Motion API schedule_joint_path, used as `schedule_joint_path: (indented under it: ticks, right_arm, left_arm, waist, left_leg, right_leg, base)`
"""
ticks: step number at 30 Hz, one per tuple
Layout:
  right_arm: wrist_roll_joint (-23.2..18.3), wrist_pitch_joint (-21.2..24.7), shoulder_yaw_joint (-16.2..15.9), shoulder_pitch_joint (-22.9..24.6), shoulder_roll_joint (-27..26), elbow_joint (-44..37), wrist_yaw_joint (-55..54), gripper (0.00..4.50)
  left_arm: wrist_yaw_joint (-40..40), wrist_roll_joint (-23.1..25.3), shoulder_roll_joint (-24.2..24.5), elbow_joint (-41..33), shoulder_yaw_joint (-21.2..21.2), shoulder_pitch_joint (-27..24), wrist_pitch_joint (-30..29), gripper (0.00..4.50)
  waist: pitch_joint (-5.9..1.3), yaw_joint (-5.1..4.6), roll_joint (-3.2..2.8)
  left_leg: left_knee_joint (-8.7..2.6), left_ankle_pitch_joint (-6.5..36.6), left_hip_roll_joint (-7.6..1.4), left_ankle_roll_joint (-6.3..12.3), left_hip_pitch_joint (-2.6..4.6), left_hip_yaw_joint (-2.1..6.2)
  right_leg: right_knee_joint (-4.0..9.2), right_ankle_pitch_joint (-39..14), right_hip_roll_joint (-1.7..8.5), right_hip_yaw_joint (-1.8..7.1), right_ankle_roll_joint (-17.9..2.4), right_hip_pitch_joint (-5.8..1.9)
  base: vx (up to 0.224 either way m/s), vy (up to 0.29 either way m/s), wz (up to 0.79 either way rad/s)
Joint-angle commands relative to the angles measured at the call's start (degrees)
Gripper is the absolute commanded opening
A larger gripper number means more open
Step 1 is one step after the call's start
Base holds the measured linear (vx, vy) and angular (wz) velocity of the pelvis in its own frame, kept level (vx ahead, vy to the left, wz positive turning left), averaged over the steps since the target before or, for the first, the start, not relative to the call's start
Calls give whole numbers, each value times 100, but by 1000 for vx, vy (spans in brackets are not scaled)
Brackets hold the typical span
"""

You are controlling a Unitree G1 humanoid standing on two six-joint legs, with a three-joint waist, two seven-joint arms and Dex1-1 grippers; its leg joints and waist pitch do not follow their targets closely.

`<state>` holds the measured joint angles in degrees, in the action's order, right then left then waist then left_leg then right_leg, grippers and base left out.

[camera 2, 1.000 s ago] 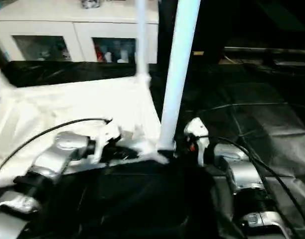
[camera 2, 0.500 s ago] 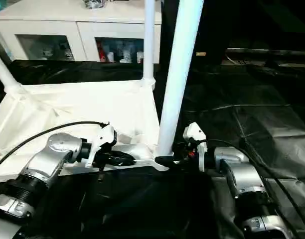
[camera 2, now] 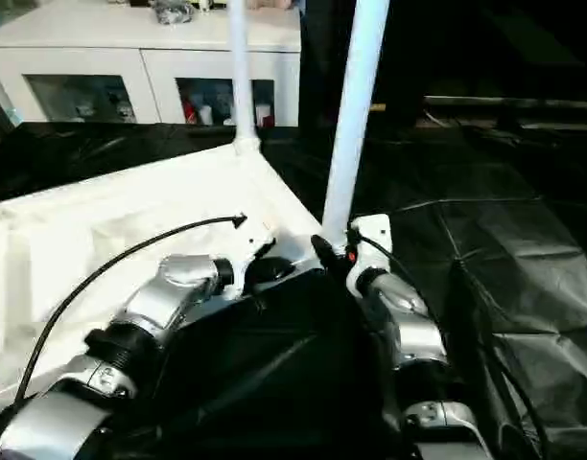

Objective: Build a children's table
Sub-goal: Rotate leg to tighten

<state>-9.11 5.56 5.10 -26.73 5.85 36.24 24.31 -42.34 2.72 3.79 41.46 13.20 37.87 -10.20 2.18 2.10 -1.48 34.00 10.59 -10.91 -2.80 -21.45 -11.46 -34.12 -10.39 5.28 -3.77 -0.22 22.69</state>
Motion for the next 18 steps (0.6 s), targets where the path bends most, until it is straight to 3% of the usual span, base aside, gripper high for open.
schedule_joint_path:
  ticks: [1, 4, 8, 9, 15, 16, 18]
  right_arm:
    - [-4, 204, -534, 93, -450, 201, 544, 343]
    - [-121, 312, -645, 102, -346, -46, 992, 379]
    - [-160, 396, -1009, 255, 186, -546, 1997, 398]
    - [-184, 410, -1060, 294, 317, -672, 2216, 398]
    - [-401, 611, -1196, 458, 1145, -1294, 3537, 398]
    - [-455, 685, -1195, 475, 1302, -1378, 3788, 398]
    - [-519, 782, -1195, 482, 1509, -1449, 4097, 398]
  left_arm:
    - [-52, -64, -303, -157, 86, 109, 213, 0]
    - [-448, -112, -137, -231, 195, 43, 306, 0]
    - [-1177, -256, 238, -496, 278, -102, 364, 0]
    - [-1345, -298, 325, -573, 288, -142, 343, 0]
    - [-2407, -534, 895, -1029, 368, -417, 216, 0]
    - [-2667, -603, 1031, -1159, 397, -487, 130, 0]
    - [-2925, -681, 1176, -1321, 407, -567, 27, 0]
  waist:
    - [-297, -3, 52]
    - [-288, -6, 77]
    - [-301, 4, 80]
    - [-312, 9, 91]
    - [-353, 54, 81]
    - [-351, 68, 62]
    - [-347, 98, 80]
  left_leg:
    - [-462, 1642, -212, 168, 78, 136]
    - [-468, 1643, -220, 219, 75, 138]
    - [-457, 1412, -221, 311, 50, 132]
    - [-442, 1267, -229, 398, 23, 130]
    - [-383, 764, -251, 666, 38, 102]
    - [-374, 736, -260, 703, 44, 84]
    - [-365, 710, -272, 750, 43, 73]
  right_leg:
    - [500, -1735, 325, 220, -1096, -206]
    - [520, -1885, 330, 222, -1063, -201]
    - [479, -1585, 328, 227, -1098, -230]
    - [442, -1402, 338, 231, -1152, -259]
    - [309, -438, 296, 213, -1531, -282]
    - [301, -348, 292, 211, -1588, -257]
    - [280, -302, 300, 211, -1647, -245]
  base:
    - [0, 0, 0]
    - [0, 0, 0]
    - [0, 0, 0]
    - [0, 0, 0]
    - [0, 0, 0]
    - [0, 0, 0]
    - [0, 0, 0]
